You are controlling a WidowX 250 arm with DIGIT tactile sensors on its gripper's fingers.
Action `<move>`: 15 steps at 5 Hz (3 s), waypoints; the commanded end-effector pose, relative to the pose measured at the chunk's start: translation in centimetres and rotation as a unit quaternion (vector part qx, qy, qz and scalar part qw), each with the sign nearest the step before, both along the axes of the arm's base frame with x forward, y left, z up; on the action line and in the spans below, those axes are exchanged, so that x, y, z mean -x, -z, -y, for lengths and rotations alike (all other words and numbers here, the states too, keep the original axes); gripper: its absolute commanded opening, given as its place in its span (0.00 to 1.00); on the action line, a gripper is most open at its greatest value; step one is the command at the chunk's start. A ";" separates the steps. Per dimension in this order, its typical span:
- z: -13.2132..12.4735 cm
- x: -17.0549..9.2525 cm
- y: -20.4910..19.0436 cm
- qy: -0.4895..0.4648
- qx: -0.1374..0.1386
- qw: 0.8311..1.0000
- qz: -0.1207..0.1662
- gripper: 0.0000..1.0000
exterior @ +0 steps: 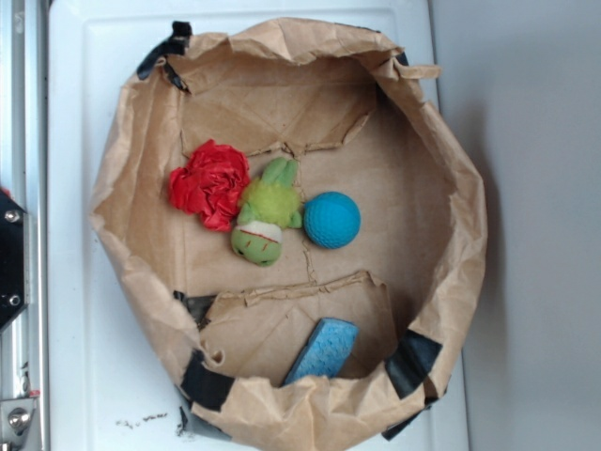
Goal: Grab the blue ball.
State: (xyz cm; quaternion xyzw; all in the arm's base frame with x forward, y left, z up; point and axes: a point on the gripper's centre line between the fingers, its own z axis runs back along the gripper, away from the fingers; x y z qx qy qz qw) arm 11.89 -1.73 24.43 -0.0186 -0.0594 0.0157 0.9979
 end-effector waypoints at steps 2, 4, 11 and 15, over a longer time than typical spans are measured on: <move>0.4 -5.0 0.8 0.026 0.040 0.998 0.029 1.00; 0.3 -9.5 1.3 0.082 0.064 0.994 0.045 1.00; -3.2 -16.6 12.2 0.027 0.017 0.994 0.102 1.00; -3.4 -23.8 20.0 -0.001 -0.077 0.989 0.126 0.67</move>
